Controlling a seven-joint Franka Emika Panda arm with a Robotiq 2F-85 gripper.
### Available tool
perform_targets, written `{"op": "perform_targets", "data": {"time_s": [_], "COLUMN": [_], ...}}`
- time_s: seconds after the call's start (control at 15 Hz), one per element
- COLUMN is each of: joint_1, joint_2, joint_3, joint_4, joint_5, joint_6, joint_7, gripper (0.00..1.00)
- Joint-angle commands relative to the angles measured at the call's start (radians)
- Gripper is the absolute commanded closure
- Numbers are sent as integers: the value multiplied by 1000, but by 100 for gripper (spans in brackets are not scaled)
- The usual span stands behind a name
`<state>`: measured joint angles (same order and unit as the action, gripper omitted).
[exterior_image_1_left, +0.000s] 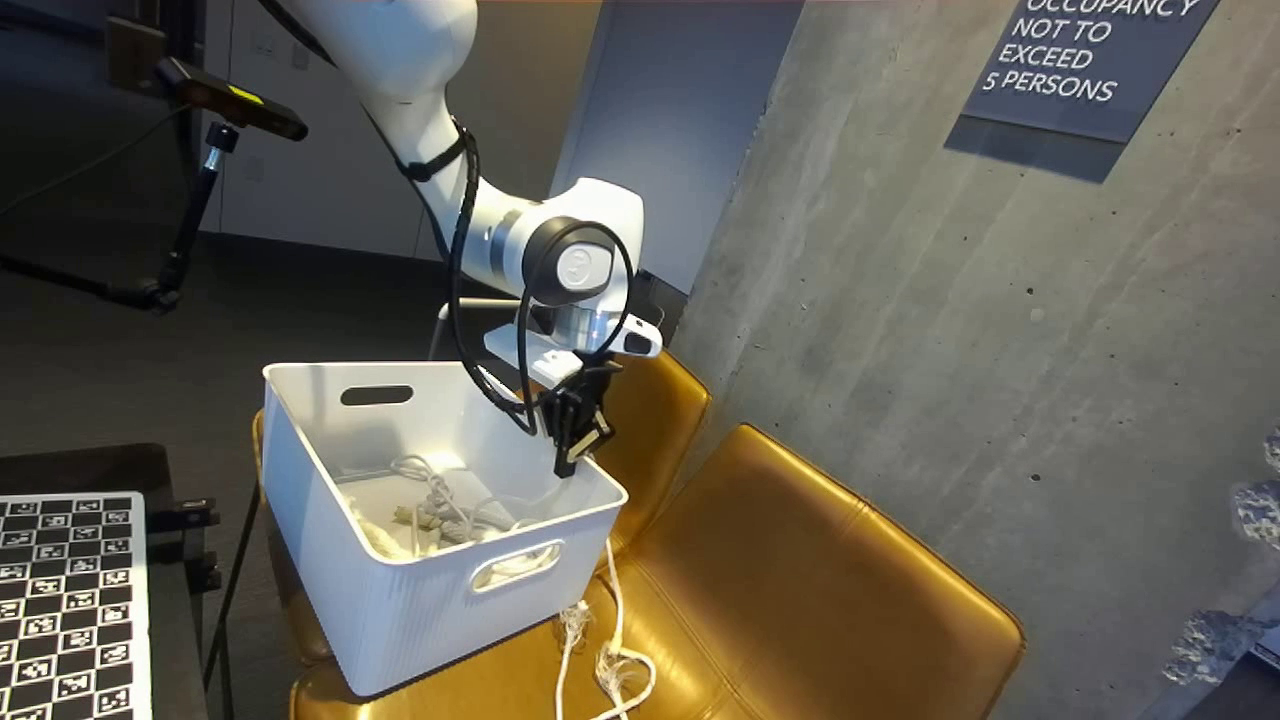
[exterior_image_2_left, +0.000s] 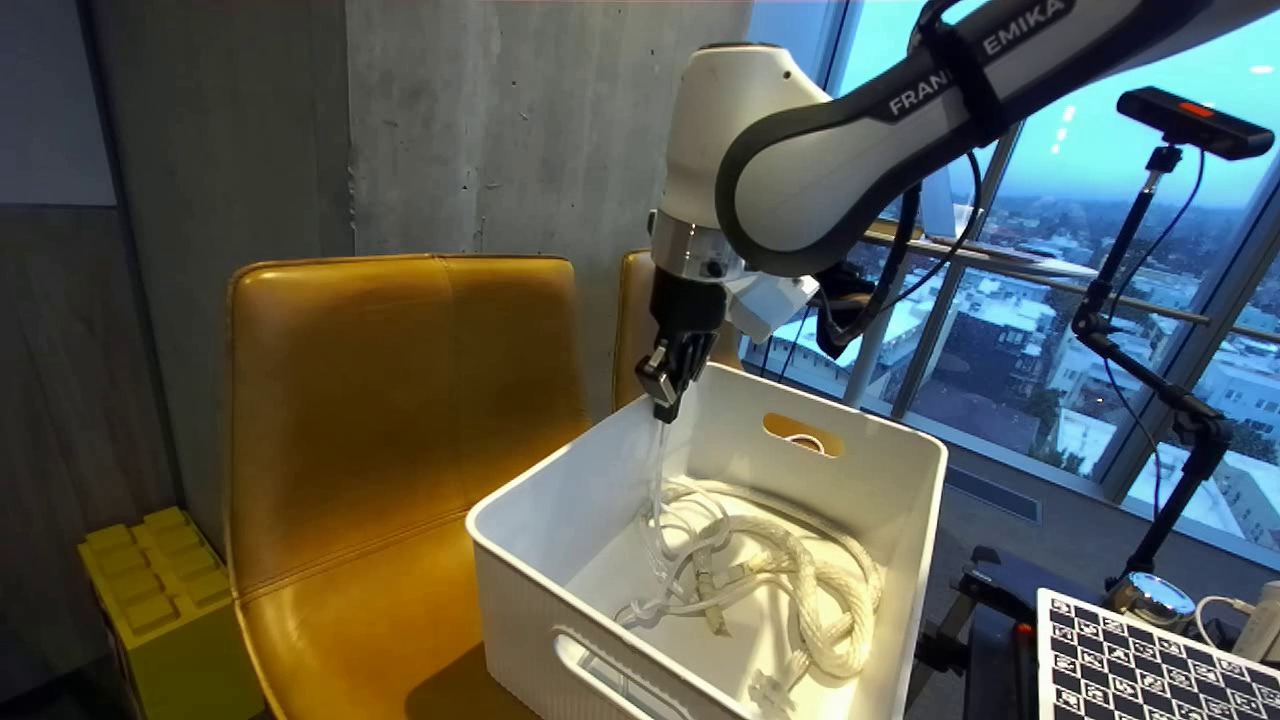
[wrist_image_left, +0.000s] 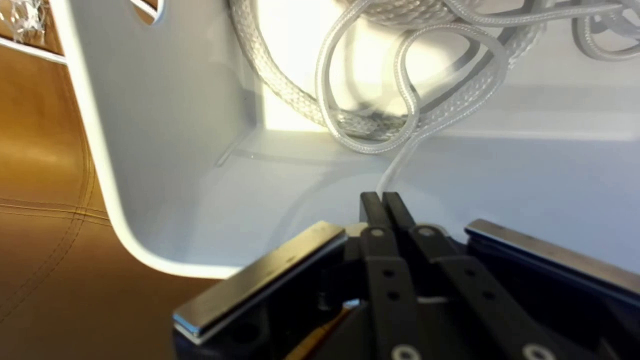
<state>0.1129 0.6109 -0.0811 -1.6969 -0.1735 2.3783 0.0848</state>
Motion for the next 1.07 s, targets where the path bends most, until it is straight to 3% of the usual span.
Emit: {"op": "perform_targets", "data": {"time_s": [0.0, 0.33, 0.67, 1.0], "joint_1": [13, 27, 30, 57], "joint_2": [-66, -313, -580, -865], "joint_3": [4, 49, 139, 218], "joint_4": [-62, -298, -512, -682], "joint_5": [-32, -20, 13, 85], "joint_6": [31, 95, 159, 122], "joint_7": [20, -8, -57, -89], "gripper": [99, 99, 99, 99]}}
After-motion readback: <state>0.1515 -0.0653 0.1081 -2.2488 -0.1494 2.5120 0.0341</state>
